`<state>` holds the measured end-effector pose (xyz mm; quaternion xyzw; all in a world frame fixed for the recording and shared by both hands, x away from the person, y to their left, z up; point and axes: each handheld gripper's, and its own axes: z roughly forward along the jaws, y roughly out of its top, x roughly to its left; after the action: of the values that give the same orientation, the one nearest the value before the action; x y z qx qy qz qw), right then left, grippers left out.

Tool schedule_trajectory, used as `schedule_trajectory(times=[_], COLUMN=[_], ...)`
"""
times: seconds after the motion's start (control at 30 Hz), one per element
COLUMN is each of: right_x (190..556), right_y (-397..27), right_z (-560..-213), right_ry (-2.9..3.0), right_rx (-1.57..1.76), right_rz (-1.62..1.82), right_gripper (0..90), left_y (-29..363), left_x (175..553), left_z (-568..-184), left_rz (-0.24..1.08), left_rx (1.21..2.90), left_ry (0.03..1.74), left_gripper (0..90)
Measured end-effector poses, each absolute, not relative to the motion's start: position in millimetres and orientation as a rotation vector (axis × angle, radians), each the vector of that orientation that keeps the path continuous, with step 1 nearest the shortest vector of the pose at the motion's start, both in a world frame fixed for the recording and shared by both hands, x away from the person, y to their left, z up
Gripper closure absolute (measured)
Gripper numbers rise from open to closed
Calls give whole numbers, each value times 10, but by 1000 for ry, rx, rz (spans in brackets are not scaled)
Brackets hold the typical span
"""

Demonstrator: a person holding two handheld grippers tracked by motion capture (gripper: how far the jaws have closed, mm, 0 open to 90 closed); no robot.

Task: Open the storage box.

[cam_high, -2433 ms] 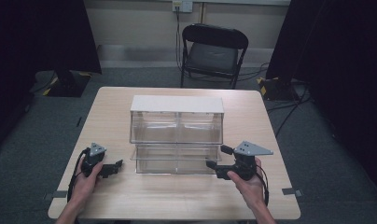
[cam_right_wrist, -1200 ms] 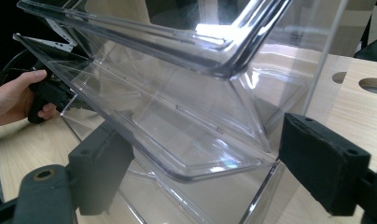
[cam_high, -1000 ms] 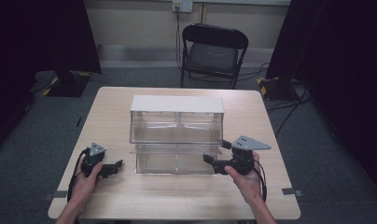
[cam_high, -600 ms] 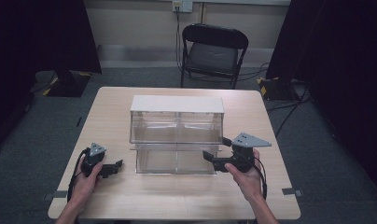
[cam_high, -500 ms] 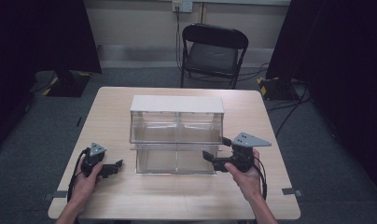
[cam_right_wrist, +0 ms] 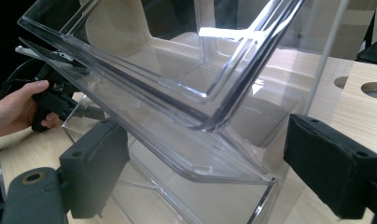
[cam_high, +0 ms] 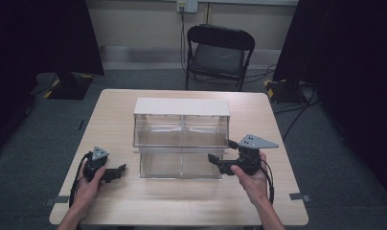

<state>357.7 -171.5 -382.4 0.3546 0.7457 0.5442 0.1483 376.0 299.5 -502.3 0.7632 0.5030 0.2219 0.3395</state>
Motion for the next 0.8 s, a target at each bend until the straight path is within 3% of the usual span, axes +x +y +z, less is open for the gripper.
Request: schedule_trajectory(times=[0.8], right_x=[3577], right_y=[-1717], right_z=[-3831], right_ry=[2139], right_rx=[1016], right_rz=[1570], right_gripper=[135], left_y=[2995], left_x=[3760], left_z=[-5022], left_rz=[578], left_rx=[1987], left_ry=[1309], left_gripper=[144])
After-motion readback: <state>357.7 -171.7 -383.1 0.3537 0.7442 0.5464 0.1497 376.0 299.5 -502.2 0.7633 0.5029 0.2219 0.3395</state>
